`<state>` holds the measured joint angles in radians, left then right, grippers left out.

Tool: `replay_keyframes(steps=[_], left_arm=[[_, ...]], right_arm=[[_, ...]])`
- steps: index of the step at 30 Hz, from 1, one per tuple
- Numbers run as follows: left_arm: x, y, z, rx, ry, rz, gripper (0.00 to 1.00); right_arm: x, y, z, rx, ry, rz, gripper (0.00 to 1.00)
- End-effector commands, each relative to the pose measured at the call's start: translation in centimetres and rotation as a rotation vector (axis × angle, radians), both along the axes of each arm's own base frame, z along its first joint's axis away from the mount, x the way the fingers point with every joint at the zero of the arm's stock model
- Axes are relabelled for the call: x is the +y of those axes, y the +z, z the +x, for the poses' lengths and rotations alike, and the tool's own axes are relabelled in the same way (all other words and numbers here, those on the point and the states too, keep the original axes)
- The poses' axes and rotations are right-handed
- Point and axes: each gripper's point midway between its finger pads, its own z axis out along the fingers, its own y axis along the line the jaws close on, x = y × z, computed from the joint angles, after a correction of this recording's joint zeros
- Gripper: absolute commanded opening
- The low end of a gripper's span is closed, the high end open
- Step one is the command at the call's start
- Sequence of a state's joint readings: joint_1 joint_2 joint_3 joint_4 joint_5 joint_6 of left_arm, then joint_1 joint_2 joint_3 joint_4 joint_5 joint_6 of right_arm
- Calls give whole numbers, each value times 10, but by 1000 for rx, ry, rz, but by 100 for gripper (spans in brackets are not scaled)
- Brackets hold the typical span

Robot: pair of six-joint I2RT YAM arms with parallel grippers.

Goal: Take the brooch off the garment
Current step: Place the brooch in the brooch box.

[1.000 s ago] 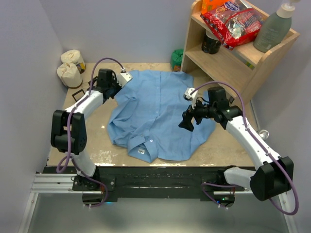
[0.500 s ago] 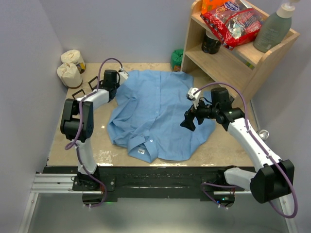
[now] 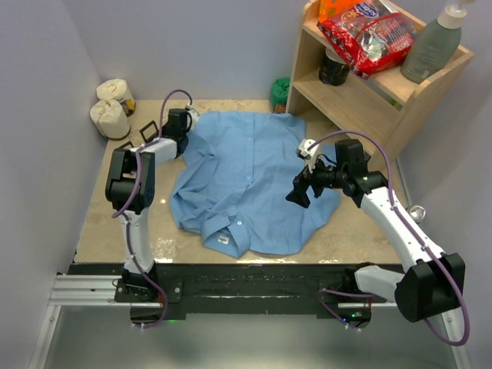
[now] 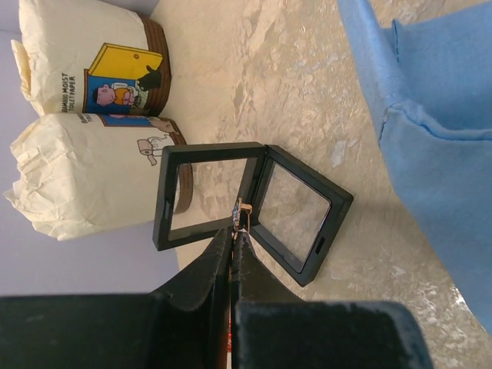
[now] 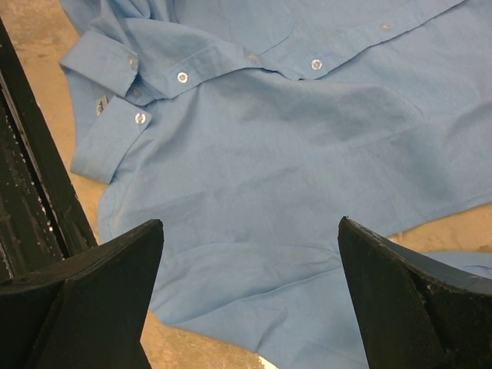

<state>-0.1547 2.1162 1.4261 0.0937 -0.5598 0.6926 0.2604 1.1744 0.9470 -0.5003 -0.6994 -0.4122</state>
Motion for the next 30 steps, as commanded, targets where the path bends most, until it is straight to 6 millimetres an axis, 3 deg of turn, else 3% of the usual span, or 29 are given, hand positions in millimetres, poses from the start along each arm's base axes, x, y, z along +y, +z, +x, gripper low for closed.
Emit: replay_keyframes(steps=[1,23,30], left_arm=[[14,15,12,-76,58,27,0],[26,-7,17,-77,112,55,0],[24,-15,17,-41,96,50,6]], right_arm=[[2,10,0,-31,11,34,99],[1,10,0,-20,15,45,99],[1,10,-1,-18,15,47,99]])
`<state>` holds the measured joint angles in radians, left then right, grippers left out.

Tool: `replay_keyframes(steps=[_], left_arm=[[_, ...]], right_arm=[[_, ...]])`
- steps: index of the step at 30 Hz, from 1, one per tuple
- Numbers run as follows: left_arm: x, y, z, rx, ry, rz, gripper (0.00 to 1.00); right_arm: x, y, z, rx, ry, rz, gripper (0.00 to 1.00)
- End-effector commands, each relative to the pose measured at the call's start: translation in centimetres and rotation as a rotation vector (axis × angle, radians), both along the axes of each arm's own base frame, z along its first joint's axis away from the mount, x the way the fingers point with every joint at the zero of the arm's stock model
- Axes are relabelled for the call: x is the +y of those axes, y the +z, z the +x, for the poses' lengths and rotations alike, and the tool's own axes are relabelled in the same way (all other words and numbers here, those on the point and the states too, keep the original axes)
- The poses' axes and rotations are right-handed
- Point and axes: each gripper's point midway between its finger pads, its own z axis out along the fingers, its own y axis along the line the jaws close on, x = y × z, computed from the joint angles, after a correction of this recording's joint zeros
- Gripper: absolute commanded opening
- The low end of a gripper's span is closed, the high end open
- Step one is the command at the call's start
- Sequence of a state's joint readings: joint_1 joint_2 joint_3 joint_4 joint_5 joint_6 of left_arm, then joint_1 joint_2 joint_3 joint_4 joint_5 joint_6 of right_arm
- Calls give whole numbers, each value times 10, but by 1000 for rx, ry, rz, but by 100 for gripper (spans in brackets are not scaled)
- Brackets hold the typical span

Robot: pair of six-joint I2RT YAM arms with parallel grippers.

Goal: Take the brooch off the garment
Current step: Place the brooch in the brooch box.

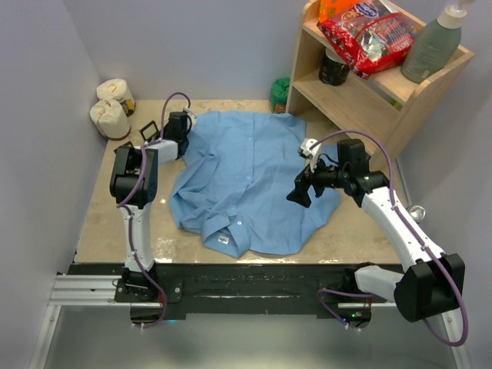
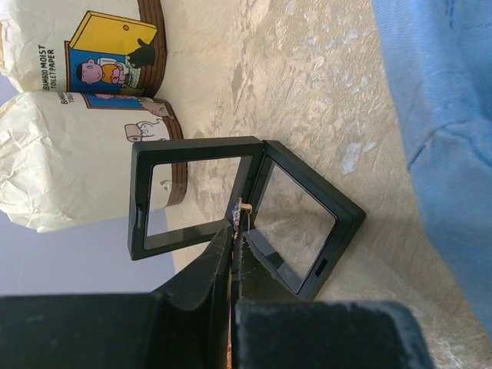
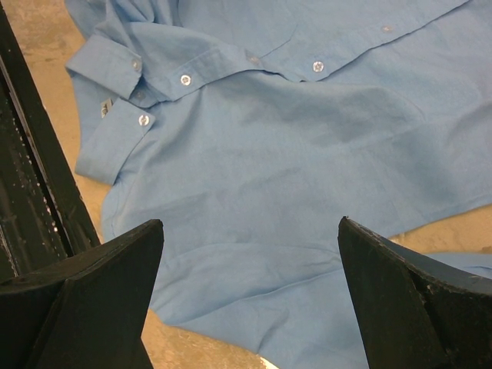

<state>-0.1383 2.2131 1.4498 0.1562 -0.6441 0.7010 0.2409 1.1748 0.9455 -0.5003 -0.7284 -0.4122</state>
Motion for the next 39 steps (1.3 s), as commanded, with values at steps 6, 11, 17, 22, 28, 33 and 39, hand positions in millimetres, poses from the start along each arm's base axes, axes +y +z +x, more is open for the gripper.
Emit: replay_keyframes(steps=[6,11,17,22,28,33,39], left_arm=[[0,3,13,-25,-4,-30,18],[-1,2,13,-21,-5,-36,32],[-5,4,10,-7,-18,-65,42],[-15,7,7,14,-38,-142,45],[-23,12,3,29,-49,-218,47],[-25,20,6,13,-36,-280,47],[-28,32,10,-31,-25,-337,47]], right_arm=[[1,11,-1,-28,8,32,99],[2,12,-1,-29,10,36,99],[1,12,-1,-29,10,38,99],[0,12,0,-27,7,39,99],[1,12,-1,-26,9,40,99],[1,13,-2,-26,9,43,99],[0,13,-1,-24,5,47,99]])
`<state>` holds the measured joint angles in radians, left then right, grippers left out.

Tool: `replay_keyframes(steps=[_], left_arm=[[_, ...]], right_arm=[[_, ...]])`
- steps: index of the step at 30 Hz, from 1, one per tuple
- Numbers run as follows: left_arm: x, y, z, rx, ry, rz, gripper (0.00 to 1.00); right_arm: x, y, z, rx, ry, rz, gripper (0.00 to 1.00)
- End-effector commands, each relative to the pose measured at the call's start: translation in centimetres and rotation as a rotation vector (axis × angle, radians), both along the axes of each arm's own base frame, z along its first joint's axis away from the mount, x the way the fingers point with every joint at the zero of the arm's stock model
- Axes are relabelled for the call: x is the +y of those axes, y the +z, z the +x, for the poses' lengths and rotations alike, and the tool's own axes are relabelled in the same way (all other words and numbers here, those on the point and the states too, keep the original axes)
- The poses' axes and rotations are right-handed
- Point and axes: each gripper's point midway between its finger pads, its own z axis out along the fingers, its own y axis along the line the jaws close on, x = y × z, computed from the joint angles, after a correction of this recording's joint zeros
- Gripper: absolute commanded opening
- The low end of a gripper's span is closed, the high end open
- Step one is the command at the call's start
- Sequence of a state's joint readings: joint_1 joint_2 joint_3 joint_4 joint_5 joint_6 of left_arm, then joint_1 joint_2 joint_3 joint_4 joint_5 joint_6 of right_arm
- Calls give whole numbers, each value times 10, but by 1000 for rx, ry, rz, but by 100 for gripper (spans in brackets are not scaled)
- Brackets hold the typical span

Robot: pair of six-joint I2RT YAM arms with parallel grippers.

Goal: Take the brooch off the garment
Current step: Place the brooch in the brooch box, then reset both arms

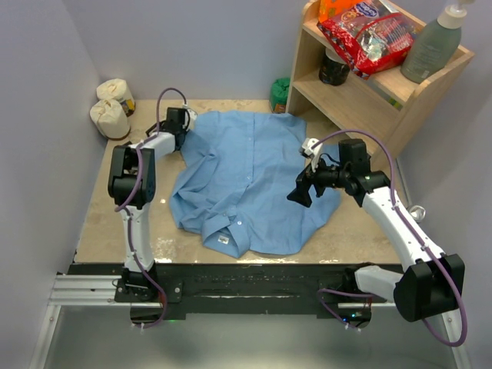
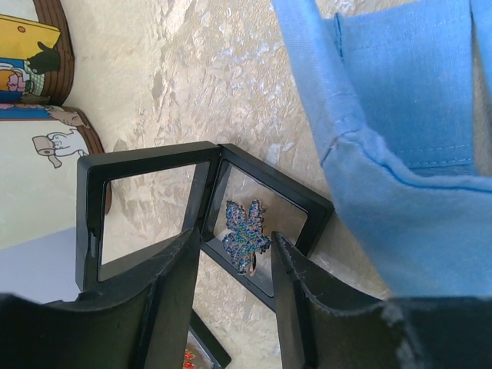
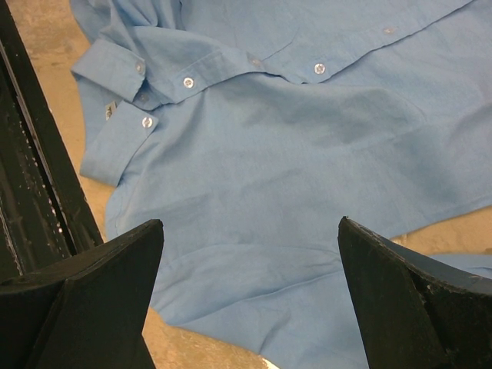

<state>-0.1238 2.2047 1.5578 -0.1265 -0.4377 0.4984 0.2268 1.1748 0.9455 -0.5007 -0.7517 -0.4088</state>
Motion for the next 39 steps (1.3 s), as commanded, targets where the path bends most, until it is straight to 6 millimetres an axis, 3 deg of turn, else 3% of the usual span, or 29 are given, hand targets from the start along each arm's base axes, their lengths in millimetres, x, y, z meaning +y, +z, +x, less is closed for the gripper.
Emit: replay_keyframes(steps=[1,16,22,24,28,29,30,31,33,34,36,37,39], left_arm=[[-1,51,14,-130,31,-87,47],[-16,74,10,-151,7,-210,53],[-43,93,-6,-129,-69,-358,80],[-50,114,-15,-159,-97,-407,99],[-78,140,-42,-178,-210,-542,99],[-82,159,-50,-205,-239,-560,99],[-93,162,-58,-191,-286,-604,100],[-99,183,-67,-219,-336,-616,100],[-116,189,-88,-190,-431,-672,100],[-119,210,-99,-228,-478,-671,99],[-130,220,-117,-245,-551,-711,100],[-134,239,-130,-277,-599,-713,100],[-148,246,-151,-255,-690,-758,99]], right_arm=[[1,11,-1,-30,4,30,99],[0,11,0,-27,-1,32,99],[-3,14,3,-46,-17,20,99],[-8,16,7,-60,-51,-1,99],[-18,26,15,-98,-117,-37,99],[-21,28,18,-107,-141,-43,99],[-29,32,23,-133,-187,-73,99],[-33,37,25,-154,-204,-85,99],[-45,47,29,-205,-262,-125,99],[-49,55,30,-236,-284,-136,99],[-63,64,33,-283,-349,-172,99],[-67,76,33,-321,-380,-168,99],[-76,87,34,-354,-424,-182,99]])
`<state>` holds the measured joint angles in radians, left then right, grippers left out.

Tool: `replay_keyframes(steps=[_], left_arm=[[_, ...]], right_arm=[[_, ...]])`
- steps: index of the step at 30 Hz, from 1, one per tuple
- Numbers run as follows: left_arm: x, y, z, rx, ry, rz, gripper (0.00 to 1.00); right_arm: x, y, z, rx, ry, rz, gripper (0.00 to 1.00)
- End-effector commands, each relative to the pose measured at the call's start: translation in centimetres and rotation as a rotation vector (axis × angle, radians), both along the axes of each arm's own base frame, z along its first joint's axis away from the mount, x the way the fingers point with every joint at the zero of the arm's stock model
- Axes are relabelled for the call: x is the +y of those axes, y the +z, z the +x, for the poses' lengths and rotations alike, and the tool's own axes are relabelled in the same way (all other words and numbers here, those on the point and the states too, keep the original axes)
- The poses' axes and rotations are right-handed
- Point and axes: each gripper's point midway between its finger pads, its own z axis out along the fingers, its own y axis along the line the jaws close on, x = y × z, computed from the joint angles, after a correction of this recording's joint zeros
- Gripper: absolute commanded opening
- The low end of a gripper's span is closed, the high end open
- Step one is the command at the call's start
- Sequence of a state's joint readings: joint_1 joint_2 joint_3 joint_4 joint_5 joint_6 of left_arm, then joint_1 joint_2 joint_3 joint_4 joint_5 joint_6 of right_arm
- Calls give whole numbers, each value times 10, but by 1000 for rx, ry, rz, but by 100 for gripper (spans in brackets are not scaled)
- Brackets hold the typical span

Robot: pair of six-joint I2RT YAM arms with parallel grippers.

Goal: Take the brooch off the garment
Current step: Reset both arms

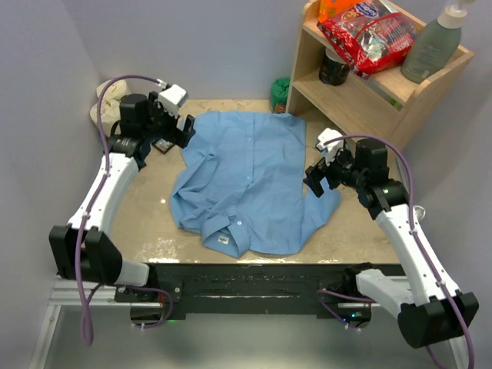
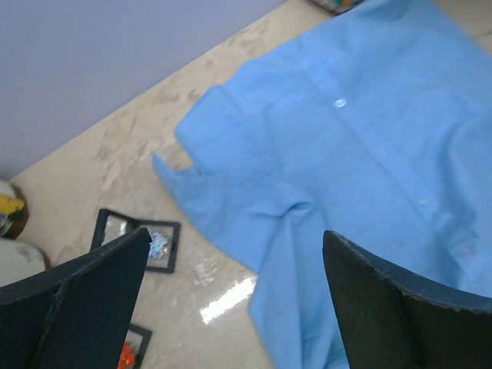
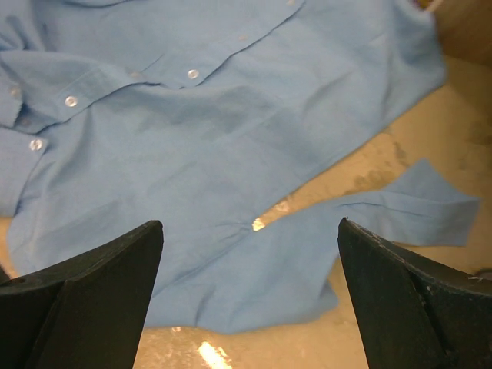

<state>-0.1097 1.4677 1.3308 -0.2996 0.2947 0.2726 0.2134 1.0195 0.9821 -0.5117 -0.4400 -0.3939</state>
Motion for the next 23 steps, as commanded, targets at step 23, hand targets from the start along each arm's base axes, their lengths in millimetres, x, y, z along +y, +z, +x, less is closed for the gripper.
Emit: replay_keyframes(steps=[23], left_arm=[[-24,49,-118,-187,-215,-104,99]], right_arm=[[-93,174,-29,-517,-516,53,99]])
